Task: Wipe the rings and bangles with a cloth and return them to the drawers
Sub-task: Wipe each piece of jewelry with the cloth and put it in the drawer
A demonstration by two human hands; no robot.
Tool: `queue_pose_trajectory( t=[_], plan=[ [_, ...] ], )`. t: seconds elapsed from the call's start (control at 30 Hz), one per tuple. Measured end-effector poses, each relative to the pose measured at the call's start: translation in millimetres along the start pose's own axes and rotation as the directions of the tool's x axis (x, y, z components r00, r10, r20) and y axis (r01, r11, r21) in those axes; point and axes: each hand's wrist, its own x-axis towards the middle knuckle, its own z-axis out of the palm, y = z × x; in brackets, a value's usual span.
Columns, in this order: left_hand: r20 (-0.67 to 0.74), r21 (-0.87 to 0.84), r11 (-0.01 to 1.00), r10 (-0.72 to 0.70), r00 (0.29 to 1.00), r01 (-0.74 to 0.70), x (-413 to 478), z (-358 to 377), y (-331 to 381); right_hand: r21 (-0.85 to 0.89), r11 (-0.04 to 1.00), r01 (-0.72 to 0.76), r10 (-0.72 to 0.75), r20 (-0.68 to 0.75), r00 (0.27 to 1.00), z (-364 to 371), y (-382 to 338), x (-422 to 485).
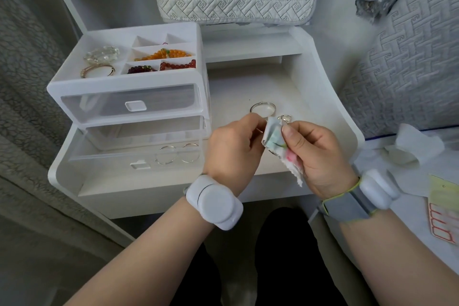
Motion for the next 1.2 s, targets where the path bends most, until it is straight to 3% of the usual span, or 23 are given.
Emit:
queue_pose_trajectory(
  t=[0.1,0.23,0.33,0.4,0.53,0.63,0.83,0.97,1.07,1.2],
  plan=[
    [0.085,-0.194,0.956,-0.208,0.974,0.221,6.6,-0.8,0.5,0.017,1.0,-0.009,0.009,0.026,1.0,0.9,2.5,-2.0],
    [0.278,-0.5,0.706,-0.418,0.865,0.502,11.7,0.4,3.6,0.014,1.0,0.017,-0.018,0.105,0.994,1.9,4.5,-1.3],
    [0.373,-0.584,0.566,-0.45,0.812,0.582,10.5,3.5,1.9,-0.023,1.0,0.016,-0.013,0.1,0.995,2.2,0.7,-0.1],
    [0.366,-0.564,0.603,-0.431,0.825,0.565,10.0,4.2,-0.2,-0.027,1.0,0.005,-0.003,0.065,0.998,2.8,-0.8,0.2],
    [0.314,-0.445,0.79,-0.304,0.899,0.422,8.9,0.0,-0.5,-0.015,0.998,-0.053,0.052,-0.054,0.997,3.7,-1.4,2.9],
    [0.28,-0.471,0.79,-0.288,0.916,0.393,8.5,-3.7,-3.0,-0.144,0.99,0.001,-0.015,-0.09,0.996,0.1,-2.1,5.3],
    [0.169,-0.53,0.783,-0.28,0.945,0.327,8.1,-5.0,-2.0,-0.363,0.926,0.105,-0.112,0.003,0.994,-6.8,-3.7,8.1],
    [0.124,-0.525,0.813,-0.221,0.967,0.253,4.4,-1.4,3.7,-0.607,0.791,0.074,-0.152,-0.078,0.985,-4.3,-8.4,11.3],
    [0.123,-0.514,0.83,-0.181,0.976,0.219,3.6,0.3,7.9,-0.688,0.724,0.05,-0.195,-0.135,0.972,-0.9,-8.9,10.0],
    [0.146,-0.502,0.834,-0.179,0.973,0.229,5.7,-0.2,5.7,-0.739,0.67,0.074,-0.223,-0.106,0.969,-1.4,-3.8,10.0]
  ],
)
